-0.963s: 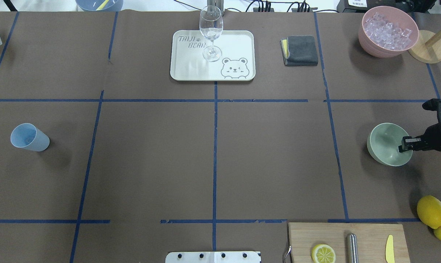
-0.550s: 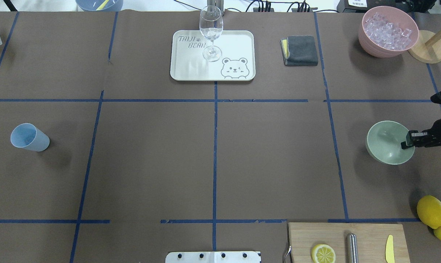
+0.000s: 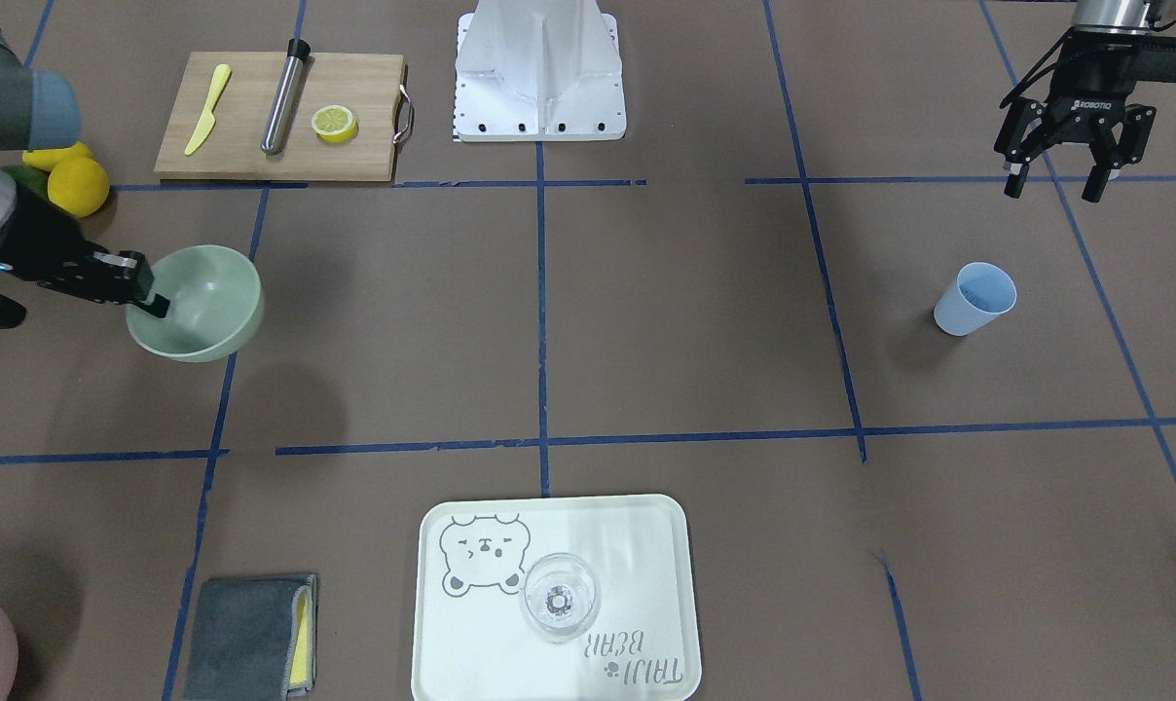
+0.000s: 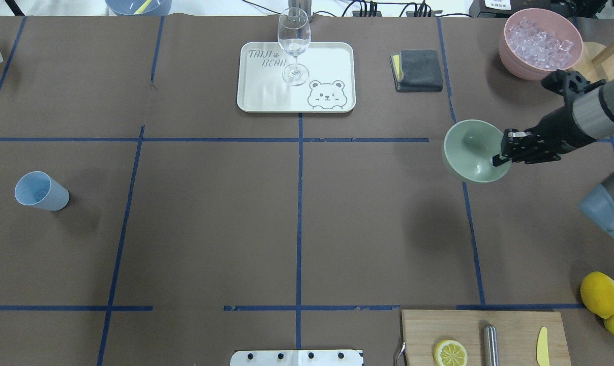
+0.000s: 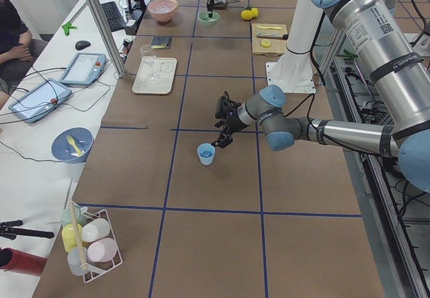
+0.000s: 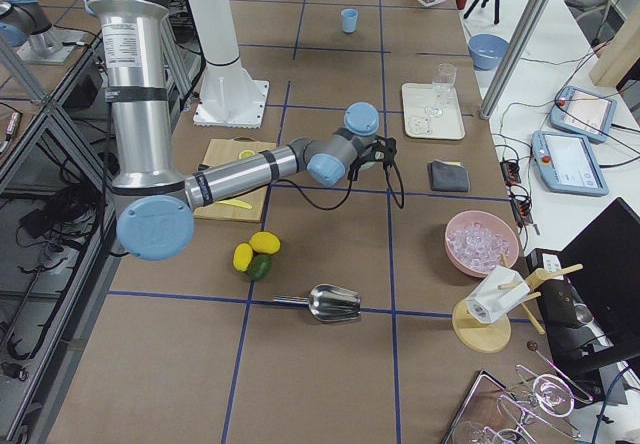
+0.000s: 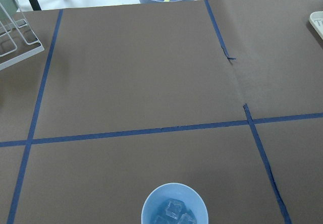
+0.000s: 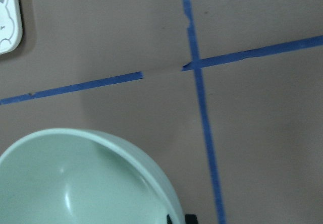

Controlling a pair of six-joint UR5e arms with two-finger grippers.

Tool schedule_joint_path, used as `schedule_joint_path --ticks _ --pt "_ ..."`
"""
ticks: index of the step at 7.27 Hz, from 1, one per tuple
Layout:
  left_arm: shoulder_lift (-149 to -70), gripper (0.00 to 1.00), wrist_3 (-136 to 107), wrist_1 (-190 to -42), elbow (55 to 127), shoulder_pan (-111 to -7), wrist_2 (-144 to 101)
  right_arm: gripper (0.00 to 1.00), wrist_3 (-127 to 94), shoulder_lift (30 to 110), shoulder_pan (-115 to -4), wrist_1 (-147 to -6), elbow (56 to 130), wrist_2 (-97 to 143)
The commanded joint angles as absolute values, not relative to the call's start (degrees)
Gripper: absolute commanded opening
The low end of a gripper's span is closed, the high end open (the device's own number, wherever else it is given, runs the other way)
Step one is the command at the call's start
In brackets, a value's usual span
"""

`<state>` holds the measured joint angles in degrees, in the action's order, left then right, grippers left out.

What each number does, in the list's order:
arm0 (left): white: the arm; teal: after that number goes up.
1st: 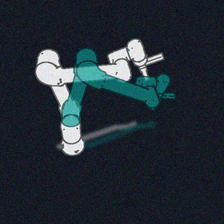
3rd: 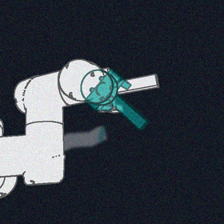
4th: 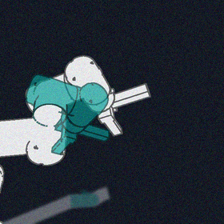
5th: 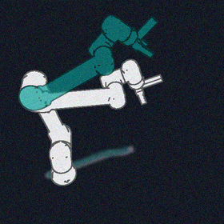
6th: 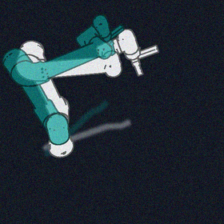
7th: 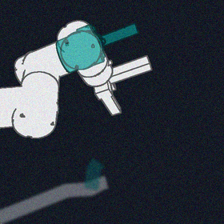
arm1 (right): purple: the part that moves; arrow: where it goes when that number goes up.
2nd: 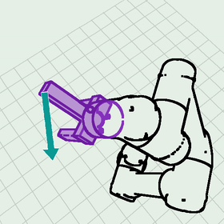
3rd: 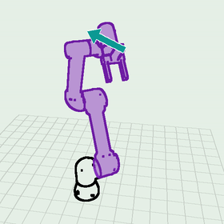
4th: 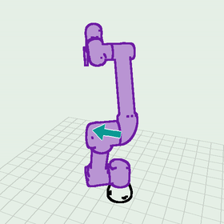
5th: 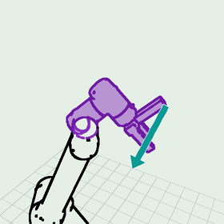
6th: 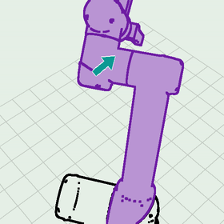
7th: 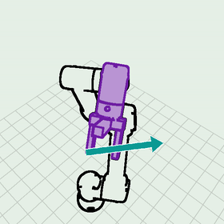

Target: Pour ice into bowl

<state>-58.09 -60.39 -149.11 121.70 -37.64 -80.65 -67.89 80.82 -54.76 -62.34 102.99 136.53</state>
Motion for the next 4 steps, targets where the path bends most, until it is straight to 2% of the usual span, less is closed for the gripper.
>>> schedule_joint_path --ticks 1,4 --pt "-57.48 0.99 -69.3 -149.33 120.25 -26.78 -68.35 0.0 -78.1 68.0 -44.52 -69.83 102.84 129.25" --pt "-58.53 0.99 -76.37 -149.5 114.01 -16.55 -54.87 0.0 -87.51 55.85 -33.51 -75.41 98.47 119.73"
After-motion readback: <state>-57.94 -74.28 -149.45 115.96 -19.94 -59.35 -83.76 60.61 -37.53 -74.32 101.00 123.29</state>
